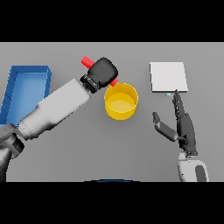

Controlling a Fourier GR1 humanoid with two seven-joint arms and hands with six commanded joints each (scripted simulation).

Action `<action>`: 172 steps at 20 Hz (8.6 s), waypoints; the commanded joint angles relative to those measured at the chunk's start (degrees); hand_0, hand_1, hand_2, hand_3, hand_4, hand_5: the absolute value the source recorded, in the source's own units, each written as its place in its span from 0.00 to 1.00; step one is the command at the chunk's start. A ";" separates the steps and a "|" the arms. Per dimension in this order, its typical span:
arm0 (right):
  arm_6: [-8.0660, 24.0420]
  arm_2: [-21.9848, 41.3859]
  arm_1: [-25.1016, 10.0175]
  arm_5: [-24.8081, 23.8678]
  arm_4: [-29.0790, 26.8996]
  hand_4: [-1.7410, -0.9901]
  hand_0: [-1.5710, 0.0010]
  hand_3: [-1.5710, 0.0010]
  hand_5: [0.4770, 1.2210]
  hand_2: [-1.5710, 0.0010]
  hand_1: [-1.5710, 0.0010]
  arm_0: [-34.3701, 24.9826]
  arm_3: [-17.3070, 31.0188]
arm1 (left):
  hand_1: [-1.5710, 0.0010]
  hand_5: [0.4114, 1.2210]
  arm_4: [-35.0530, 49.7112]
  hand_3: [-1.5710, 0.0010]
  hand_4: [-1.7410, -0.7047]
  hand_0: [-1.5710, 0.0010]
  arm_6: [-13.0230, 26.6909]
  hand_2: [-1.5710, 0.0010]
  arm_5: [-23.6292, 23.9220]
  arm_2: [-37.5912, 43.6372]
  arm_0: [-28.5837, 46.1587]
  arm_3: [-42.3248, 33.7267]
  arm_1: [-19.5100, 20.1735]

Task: Pick up the red beaker and tilt it to pour out 1 green nut into yellow bowl. Pick up the yellow bowl and place it on the metallic measuring scale.

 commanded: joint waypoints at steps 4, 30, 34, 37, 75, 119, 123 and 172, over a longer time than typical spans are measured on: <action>0.27 0.21 0.17 -0.69 0.94 0.60 1.00 1.00 0.21 1.00 1.00 0.03 0.14 | 0.00 1.00 -3.78 0.03 0.01 0.00 -1.46 0.00 -2.77 -6.01 -3.52 2.80 -0.94; -1.20 0.74 -0.19 -2.65 4.32 0.74 1.00 1.00 0.16 1.00 1.00 -0.88 2.07 | 0.00 1.00 -7.82 0.34 0.04 0.00 -13.29 0.07 0.82 -17.23 -28.07 16.75 1.58; -1.48 0.13 0.14 -1.10 1.37 0.74 1.00 1.00 0.16 1.00 1.00 -1.10 1.79 | 0.00 1.00 -1.77 0.14 0.03 0.00 -11.09 0.03 1.48 -10.44 -33.17 24.84 2.91; -1.44 0.30 0.29 -0.81 1.15 0.72 1.00 1.00 0.16 1.00 1.00 -1.38 2.23 | 0.00 1.00 7.74 0.12 0.01 0.00 -6.53 0.01 2.17 -1.24 -33.07 30.61 6.23; -3.28 1.07 -2.82 0.12 3.55 0.75 1.00 1.00 0.25 1.00 1.00 -1.90 3.36 | 0.62 0.41 63.72 0.63 0.75 0.52 29.08 0.61 29.51 14.94 27.84 -18.22 34.60; -6.93 27.06 -17.05 27.24 33.49 0.63 1.00 1.00 0.27 1.00 1.00 -41.28 28.59 | 1.00 0.40 67.02 1.00 0.91 1.00 22.30 1.00 28.27 15.83 26.24 -17.16 34.33; -6.80 28.19 -16.63 28.72 34.22 0.59 1.00 1.00 0.26 1.00 1.00 -43.00 31.38 | 1.00 0.40 67.12 1.00 0.91 1.00 22.51 1.00 28.16 15.81 26.13 -16.47 33.87; -0.43 19.15 -31.91 35.34 30.12 0.03 0.00 0.23 1.00 0.00 0.00 -52.42 30.69 | 1.00 0.42 67.17 1.00 0.89 1.00 26.90 1.00 29.57 15.91 26.96 -22.60 37.12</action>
